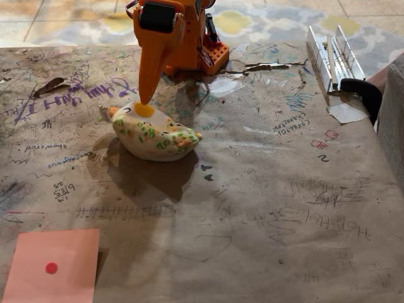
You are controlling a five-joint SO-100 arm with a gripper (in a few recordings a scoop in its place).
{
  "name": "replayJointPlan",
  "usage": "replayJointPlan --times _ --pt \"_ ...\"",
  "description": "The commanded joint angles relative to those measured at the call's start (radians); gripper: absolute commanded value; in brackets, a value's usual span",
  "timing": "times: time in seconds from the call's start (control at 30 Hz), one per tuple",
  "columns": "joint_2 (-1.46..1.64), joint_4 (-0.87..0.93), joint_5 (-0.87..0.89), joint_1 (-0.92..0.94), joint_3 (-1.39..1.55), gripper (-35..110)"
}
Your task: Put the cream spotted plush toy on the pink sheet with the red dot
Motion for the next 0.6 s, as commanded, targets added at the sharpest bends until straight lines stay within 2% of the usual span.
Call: replayJointPlan --times 0.0,0.57 --pt "0.011 0.014 -0.048 -0.021 -0.018 0" --pt "0.011 0.018 -0.069 -0.046 -0.018 0"
